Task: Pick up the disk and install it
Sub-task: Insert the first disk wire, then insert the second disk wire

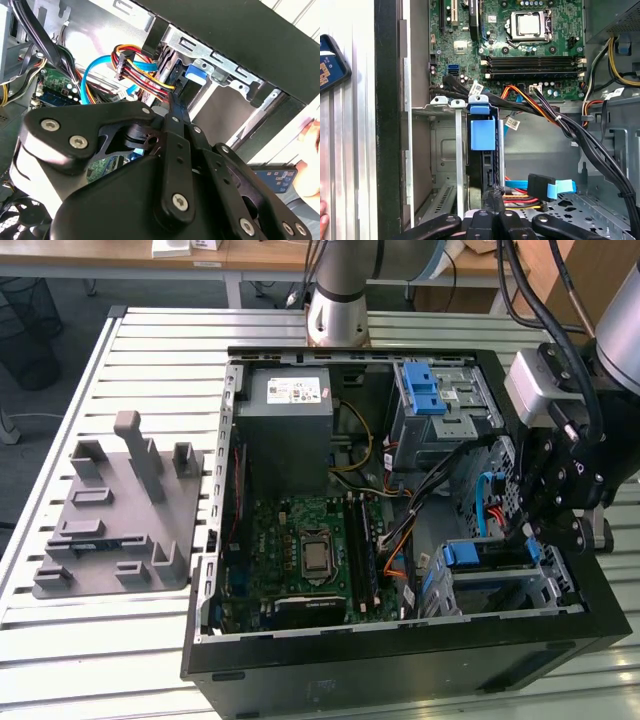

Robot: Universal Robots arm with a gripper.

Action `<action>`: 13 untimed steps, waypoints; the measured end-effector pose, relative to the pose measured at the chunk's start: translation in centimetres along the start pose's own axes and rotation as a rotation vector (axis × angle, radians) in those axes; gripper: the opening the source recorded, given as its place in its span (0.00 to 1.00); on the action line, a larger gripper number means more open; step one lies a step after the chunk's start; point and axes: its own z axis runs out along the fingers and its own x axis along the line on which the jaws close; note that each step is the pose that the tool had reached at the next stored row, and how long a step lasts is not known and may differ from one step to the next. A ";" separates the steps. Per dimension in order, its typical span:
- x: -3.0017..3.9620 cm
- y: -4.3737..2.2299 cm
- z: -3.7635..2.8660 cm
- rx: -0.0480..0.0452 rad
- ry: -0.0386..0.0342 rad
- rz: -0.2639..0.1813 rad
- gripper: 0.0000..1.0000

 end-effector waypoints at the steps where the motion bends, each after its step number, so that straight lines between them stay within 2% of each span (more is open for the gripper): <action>1: 0.00 0.00 0.00 0.0000 0.0000 0.000 0.11; 13: 0.00 0.00 -0.04 0.0000 0.0000 0.000 0.11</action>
